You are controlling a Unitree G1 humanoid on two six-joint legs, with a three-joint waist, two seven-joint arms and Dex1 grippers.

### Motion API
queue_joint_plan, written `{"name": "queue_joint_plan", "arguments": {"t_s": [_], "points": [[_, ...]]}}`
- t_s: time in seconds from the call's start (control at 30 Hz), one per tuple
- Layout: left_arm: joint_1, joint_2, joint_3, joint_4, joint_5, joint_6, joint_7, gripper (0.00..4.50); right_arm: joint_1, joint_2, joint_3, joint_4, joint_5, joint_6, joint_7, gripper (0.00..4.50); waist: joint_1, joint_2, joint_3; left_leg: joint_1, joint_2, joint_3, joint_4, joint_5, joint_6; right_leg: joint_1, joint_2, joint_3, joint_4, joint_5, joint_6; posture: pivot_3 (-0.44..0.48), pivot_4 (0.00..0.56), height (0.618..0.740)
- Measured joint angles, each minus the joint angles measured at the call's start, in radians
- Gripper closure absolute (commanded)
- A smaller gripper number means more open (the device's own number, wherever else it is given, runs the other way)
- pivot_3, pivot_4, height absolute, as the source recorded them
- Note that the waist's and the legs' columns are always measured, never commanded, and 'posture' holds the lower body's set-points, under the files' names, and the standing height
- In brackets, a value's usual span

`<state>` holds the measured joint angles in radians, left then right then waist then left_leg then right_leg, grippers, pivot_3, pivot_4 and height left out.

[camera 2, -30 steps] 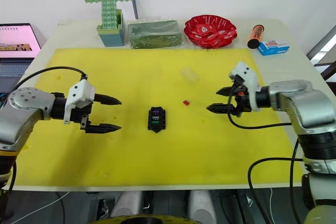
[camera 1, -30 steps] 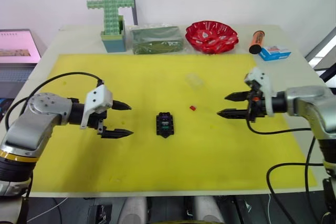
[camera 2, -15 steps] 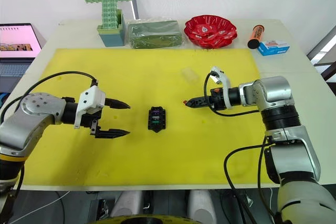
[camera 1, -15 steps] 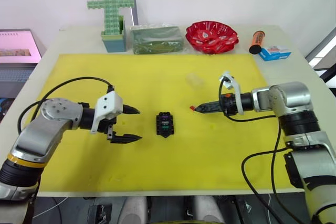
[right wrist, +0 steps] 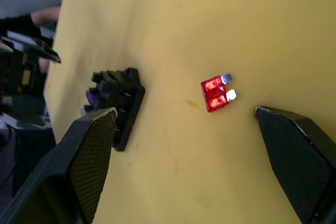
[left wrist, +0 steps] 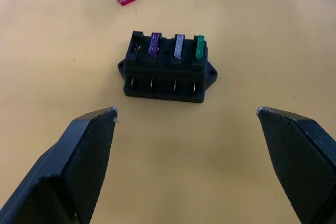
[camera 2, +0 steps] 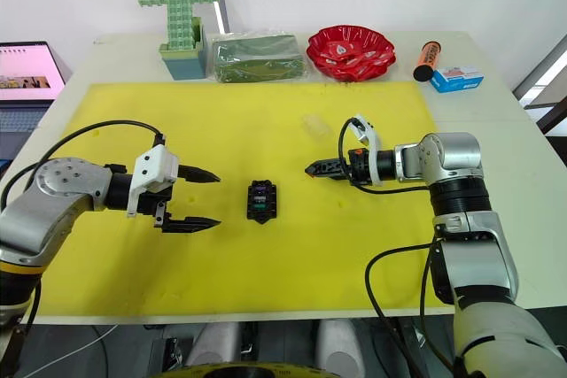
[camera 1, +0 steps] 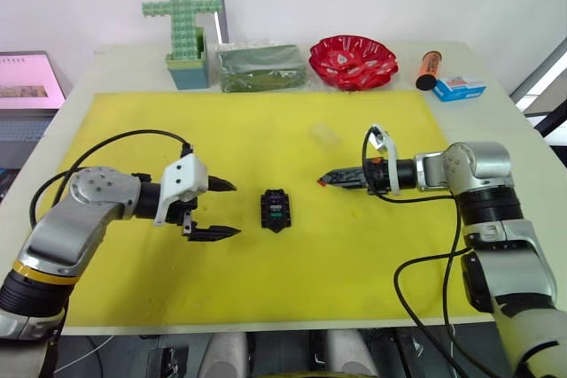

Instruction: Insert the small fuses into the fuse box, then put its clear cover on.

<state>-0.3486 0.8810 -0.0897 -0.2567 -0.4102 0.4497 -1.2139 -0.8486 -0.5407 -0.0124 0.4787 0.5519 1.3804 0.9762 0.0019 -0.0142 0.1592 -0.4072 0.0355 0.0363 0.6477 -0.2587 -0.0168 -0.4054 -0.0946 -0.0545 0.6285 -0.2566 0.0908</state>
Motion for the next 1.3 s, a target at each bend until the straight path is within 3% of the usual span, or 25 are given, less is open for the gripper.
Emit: {"name": "queue_joint_plan", "arguments": {"t_s": [1.0,1.1,1.2,1.3], "points": [[0.014,-0.004,-0.001,-0.002,0.008,-0.004,0.02,0.0,-0.038,0.081,-0.021,0.086,0.012,-0.011,-0.026,0.02,-0.019,0.0,0.0,0.0,0.001,-0.001,-0.001,0.0,0.0,0.0,0.001,0.0,0.0,0.0,0.0,0.0,0.15,0.74],[0.014,-0.004,-0.001,-0.003,0.008,-0.004,0.024,0.0,-0.05,0.086,-0.013,0.105,0.009,-0.022,-0.025,0.59,-0.019,0.0,0.0,0.0,0.001,-0.001,-0.001,0.0,0.0,0.0,0.001,0.0,0.0,0.0,0.0,0.0,0.15,0.74],[0.014,-0.004,-0.001,-0.003,0.008,-0.004,0.027,0.0,-0.053,0.09,0.003,0.125,-0.001,-0.04,-0.026,1.57,-0.019,0.0,0.0,0.0,0.001,-0.001,-0.001,0.0,0.0,0.0,0.001,0.0,0.0,0.0,0.0,0.0,0.15,0.74],[0.014,-0.004,-0.001,-0.003,0.008,-0.004,0.028,0.0,-0.055,0.09,0.01,0.141,-0.008,-0.054,-0.021,1.57,-0.017,0.0,0.0,0.0,0.001,0.0,-0.001,0.0,0.0,0.0,0.001,0.0,0.0,0.0,0.0,0.0,0.15,0.74]]}}
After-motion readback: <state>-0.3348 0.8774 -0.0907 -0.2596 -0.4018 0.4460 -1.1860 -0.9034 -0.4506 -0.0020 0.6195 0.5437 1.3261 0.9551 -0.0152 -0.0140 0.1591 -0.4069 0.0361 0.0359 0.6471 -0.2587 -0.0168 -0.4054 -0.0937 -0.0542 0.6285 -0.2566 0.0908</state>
